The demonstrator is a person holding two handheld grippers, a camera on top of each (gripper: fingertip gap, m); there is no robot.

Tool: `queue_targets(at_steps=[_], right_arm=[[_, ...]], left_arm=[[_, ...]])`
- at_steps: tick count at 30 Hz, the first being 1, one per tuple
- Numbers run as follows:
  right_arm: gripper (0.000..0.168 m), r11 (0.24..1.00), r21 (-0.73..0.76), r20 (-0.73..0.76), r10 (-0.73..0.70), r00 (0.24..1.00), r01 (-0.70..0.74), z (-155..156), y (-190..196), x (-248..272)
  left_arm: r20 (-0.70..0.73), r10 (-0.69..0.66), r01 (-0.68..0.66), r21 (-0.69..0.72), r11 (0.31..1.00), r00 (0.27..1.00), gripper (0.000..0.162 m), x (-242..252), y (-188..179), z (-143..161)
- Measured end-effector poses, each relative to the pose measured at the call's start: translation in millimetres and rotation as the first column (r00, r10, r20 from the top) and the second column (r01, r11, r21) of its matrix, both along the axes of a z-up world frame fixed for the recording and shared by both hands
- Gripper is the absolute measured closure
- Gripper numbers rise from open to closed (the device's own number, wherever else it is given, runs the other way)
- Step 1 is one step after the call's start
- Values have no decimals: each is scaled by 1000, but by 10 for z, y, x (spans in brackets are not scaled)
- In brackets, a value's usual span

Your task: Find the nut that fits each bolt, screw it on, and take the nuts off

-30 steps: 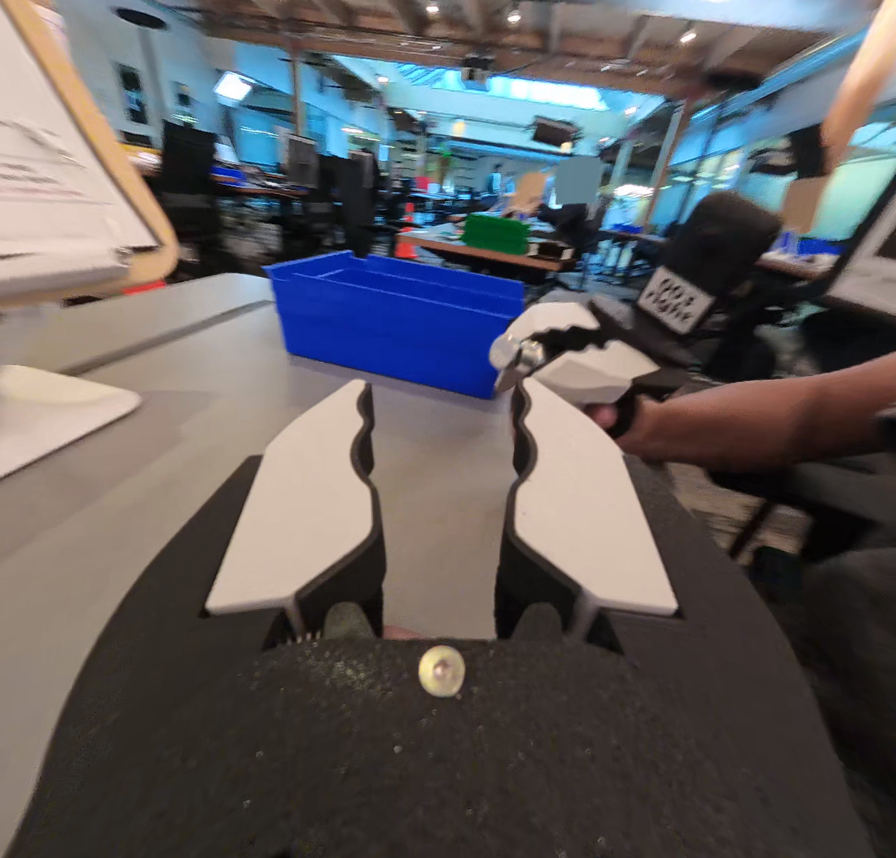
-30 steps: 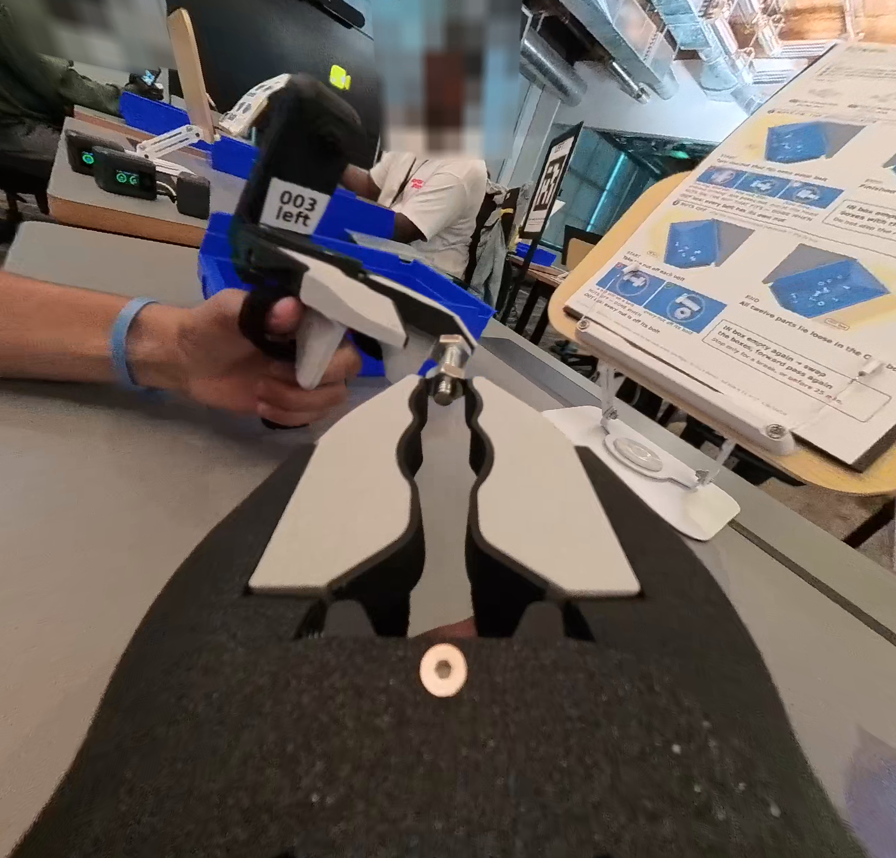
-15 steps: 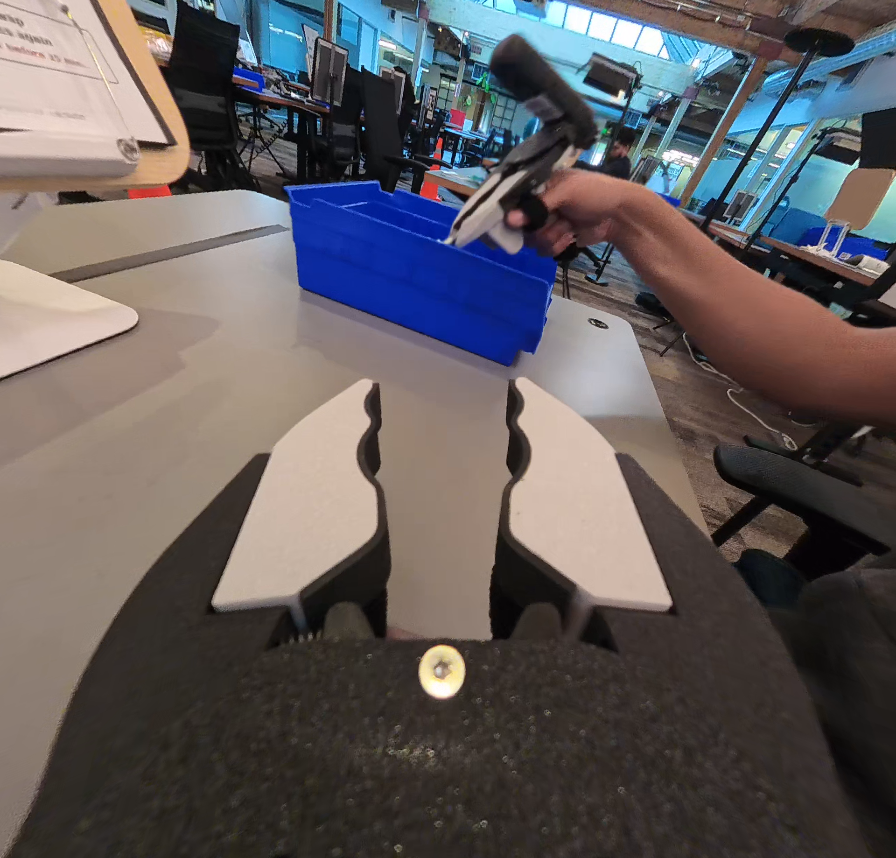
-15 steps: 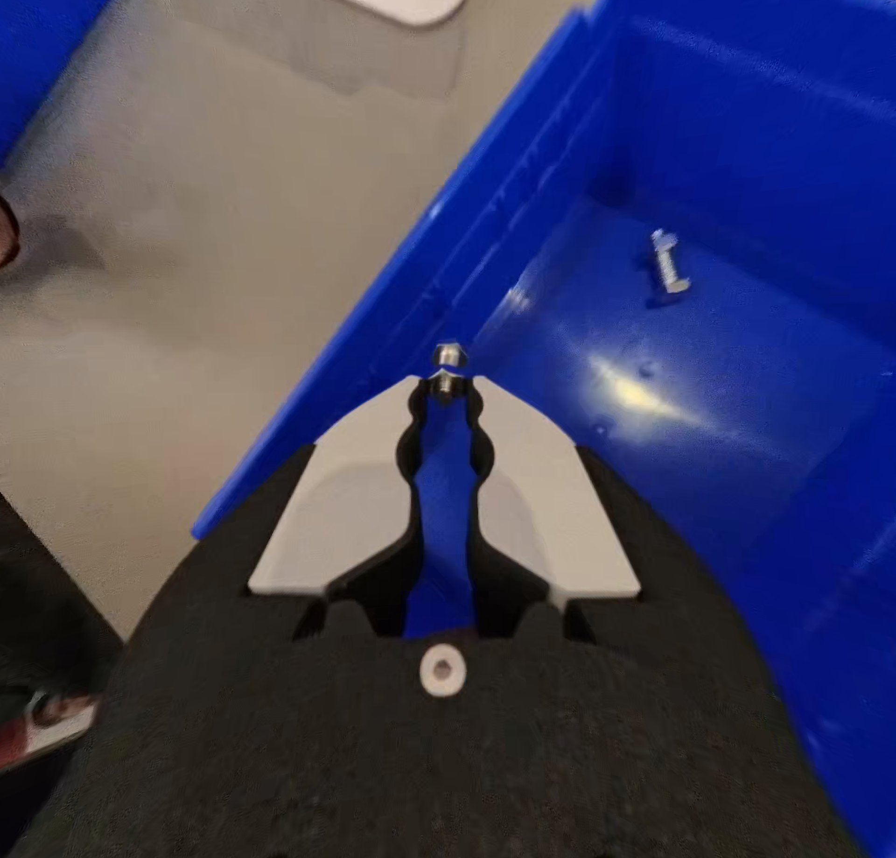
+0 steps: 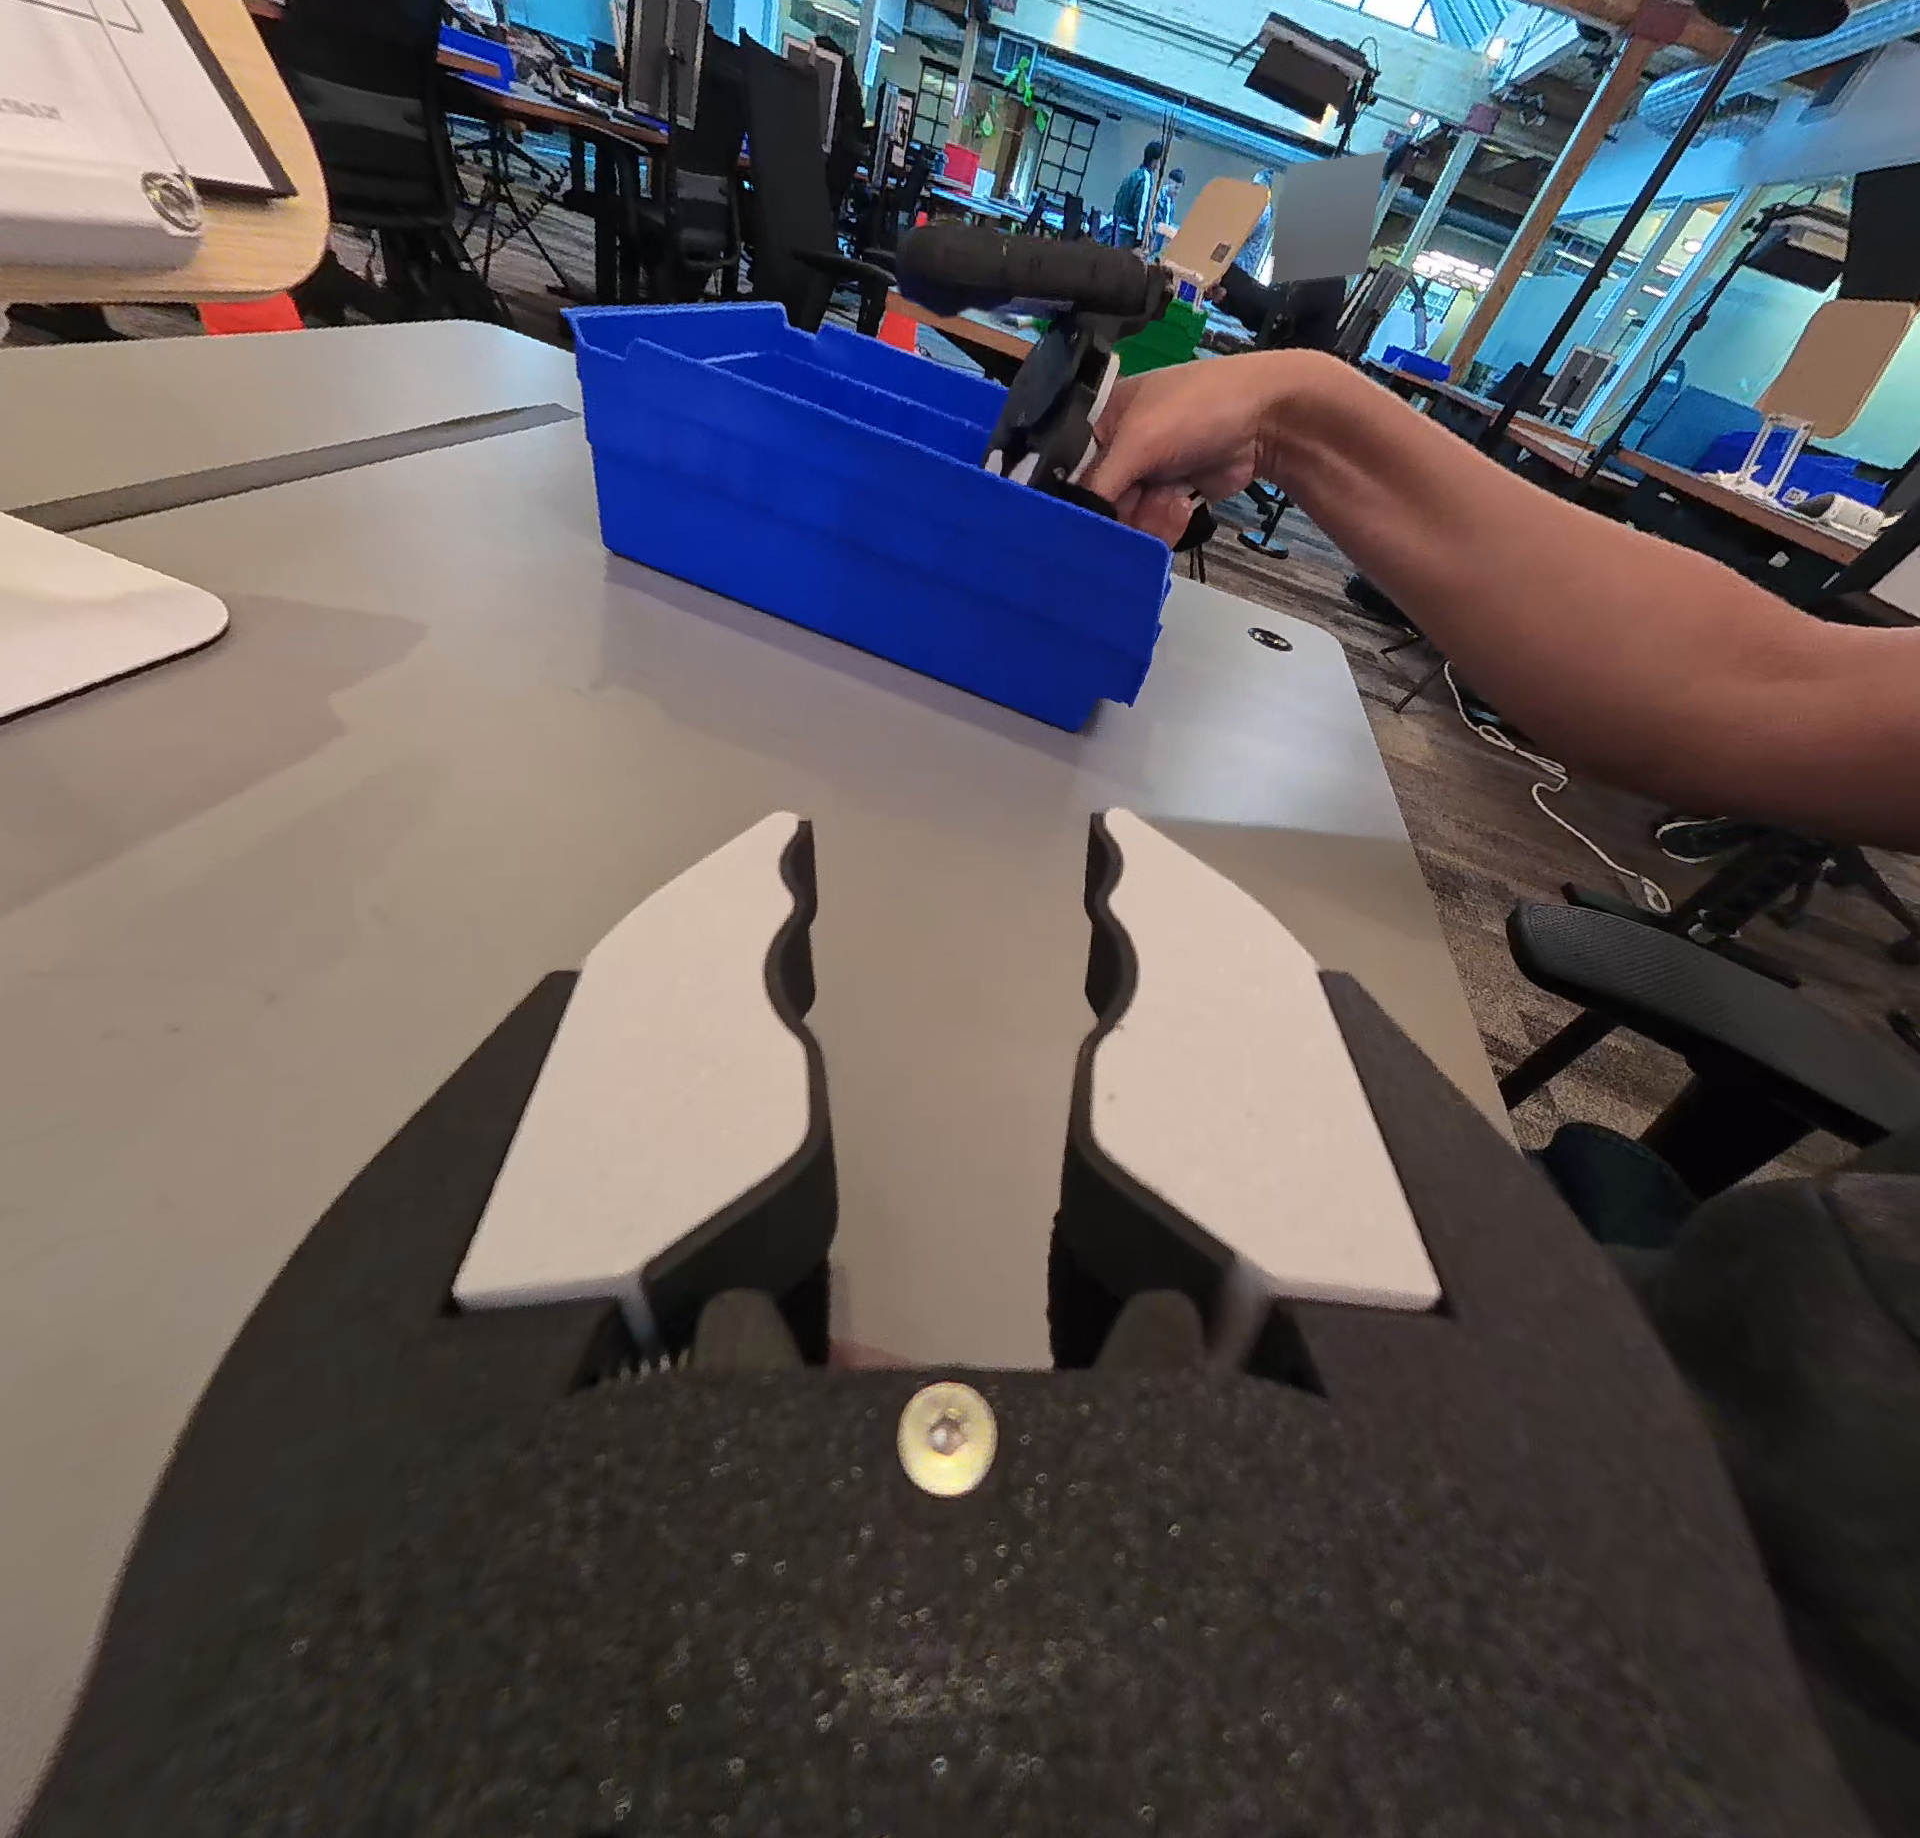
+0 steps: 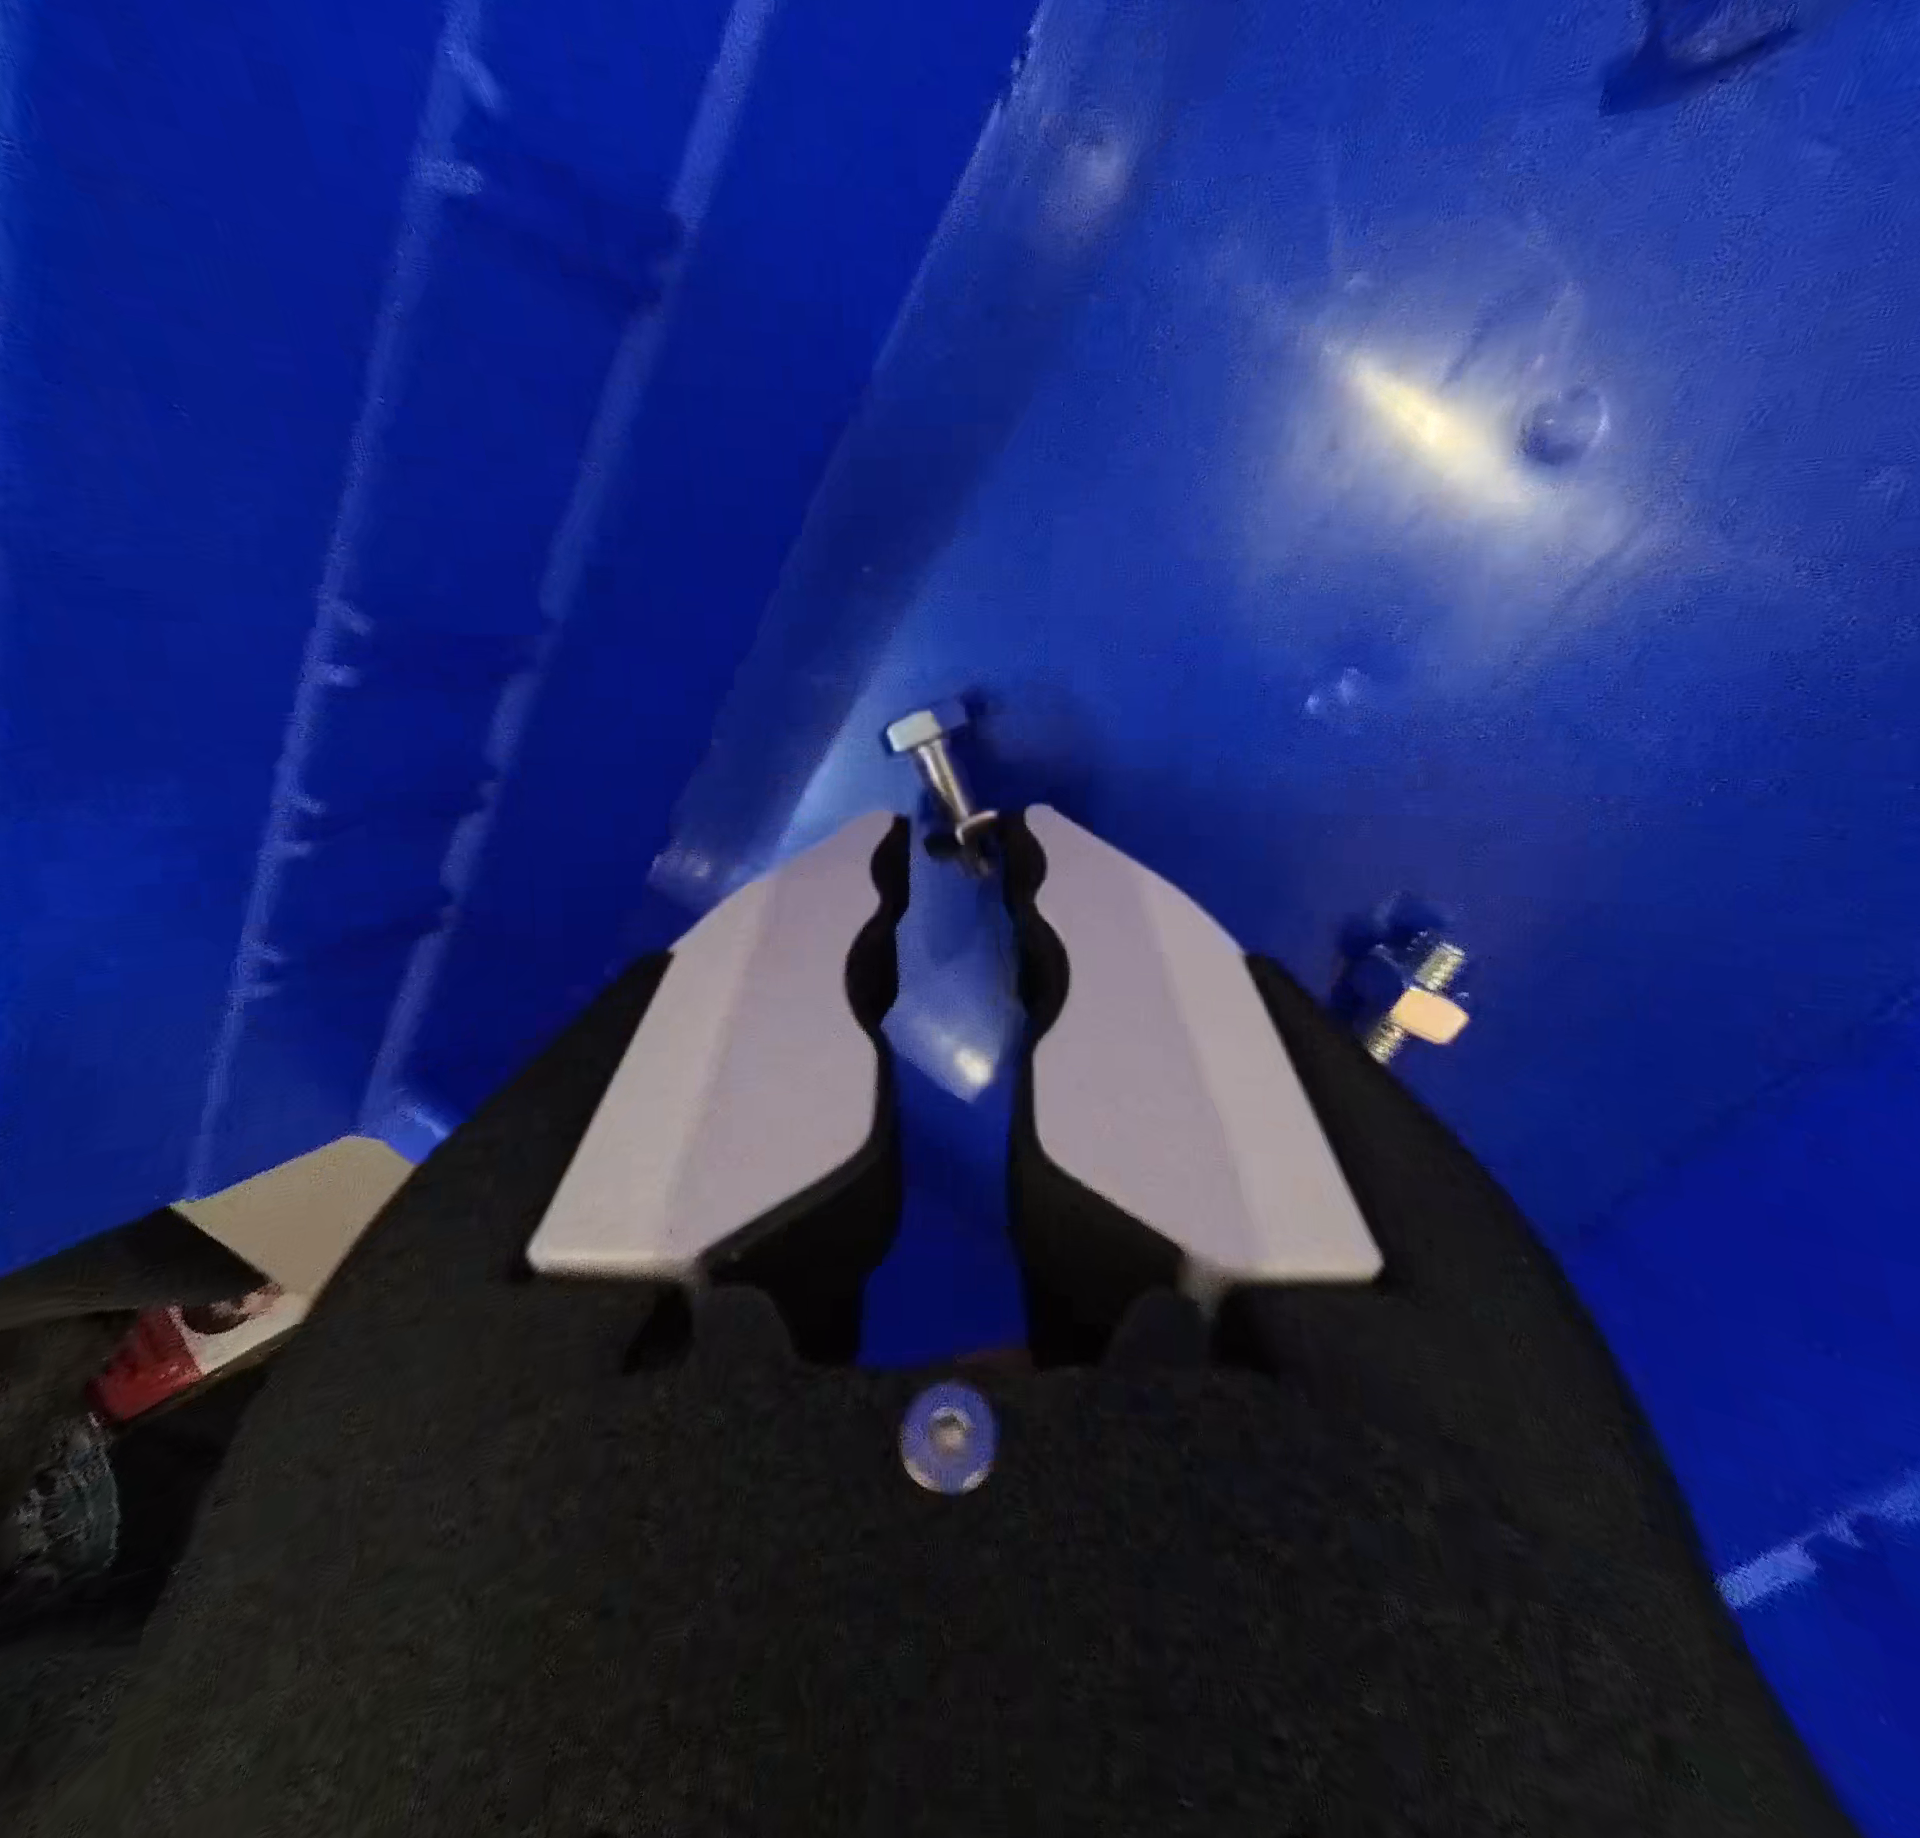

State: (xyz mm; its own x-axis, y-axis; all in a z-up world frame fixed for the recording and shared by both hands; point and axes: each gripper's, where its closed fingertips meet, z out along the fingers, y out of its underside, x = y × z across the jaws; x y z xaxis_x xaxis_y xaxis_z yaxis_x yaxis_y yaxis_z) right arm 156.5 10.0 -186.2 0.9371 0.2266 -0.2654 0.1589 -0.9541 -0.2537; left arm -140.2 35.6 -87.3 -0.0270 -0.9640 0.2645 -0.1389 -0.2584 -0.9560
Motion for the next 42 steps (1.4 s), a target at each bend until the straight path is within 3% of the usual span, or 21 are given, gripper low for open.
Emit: queue_targets(at_steps=[5, 8, 10, 11, 13, 14, 15, 16, 17, 18, 20, 23, 26, 30, 34, 38, 42], right_arm=[[145, 1000, 15, 21, 6, 1000, -6, 7, -46, 61], [141, 984, 173, 83, -47, 995, 32, 385, 5, 108], [135, 876, 482, 79, -72, 994, 25, 1000, 133, -133], [135, 764, 644, 26, -76, 997, 42, 1351, 177, -363], [136, 577, 811, -158, 62, 985, 94, 1810, 97, -1080], [138, 535, 836, -248, 168, 954, 123, 1881, 33, -1488], [144, 550, 827, -321, 296, 899, 114, 1808, -54, -1932], [139, 614, 788, -359, 386, 850, 54, 1583, -126, -2327], [135, 661, 750, -350, 409, 843, -10, 1299, -116, -2593], [133, 668, 741, -295, 410, 863, -64, 1039, -63, -2750], [133, 599, 793, -162, 383, 909, -111, 793, 73, -2846], [142, 419, 905, -72, 326, 943, -76, 934, 155, -2735], [141, 336, 942, -97, 271, 958, 1, 1023, 172, -2579], [142, 284, 956, 9, 207, 978, -69, 971, 193, -2432], [146, 286, 958, -28, 222, 975, -37, 986, 135, -2456], [146, 288, 954, 25, 212, 977, -87, 935, 135, -2461], [147, 272, 954, 67, 213, 975, -125, 922, 110, -2505]], left_arm=[[-17, -7, 8, 8, 1000, 1000, 113, 15, -24, -36], [-22, 13, -13, 10, 1000, 1000, 113, 11, 11, -53], [-30, 39, -39, 10, 999, 999, 113, 8, 60, -80], [-37, 58, -58, 9, 998, 998, 113, 9, 95, -98], [-63, 89, -89, 0, 996, 994, 113, 15, 153, -156], [-78, 98, -99, -6, 995, 992, 113, 19, 170, -185], [-90, 101, -103, -12, 995, 991, 113, 25, 175, -205], [-96, 100, -102, -16, 995, 990, 113, 27, 172, -214], [-98, 106, -108, -19, 994, 990, 113, 27, 172, -219], [-97, 111, -114, -20, 993, 989, 113, 24, 173, -217], [-97, 117, -119, -20, 993, 988, 113, 18, 163, -220], [-119, 124, -126, -6, 992, 985, 113, 19, 140, -252], [-164, 124, -119, 42, 992, 979, 113, 58, 100, -313], [-242, 126, -94, 137, 986, 962, 112, 121, 17, -426], [-299, 105, -61, 155, 986, 948, 112, 158, -111, -450], [-296, 52, -6, 154, 988, 954, 112, 65, -292, 41], [-320, 208, -144, 212, 967, 924, 118, -569, -15, 728]])
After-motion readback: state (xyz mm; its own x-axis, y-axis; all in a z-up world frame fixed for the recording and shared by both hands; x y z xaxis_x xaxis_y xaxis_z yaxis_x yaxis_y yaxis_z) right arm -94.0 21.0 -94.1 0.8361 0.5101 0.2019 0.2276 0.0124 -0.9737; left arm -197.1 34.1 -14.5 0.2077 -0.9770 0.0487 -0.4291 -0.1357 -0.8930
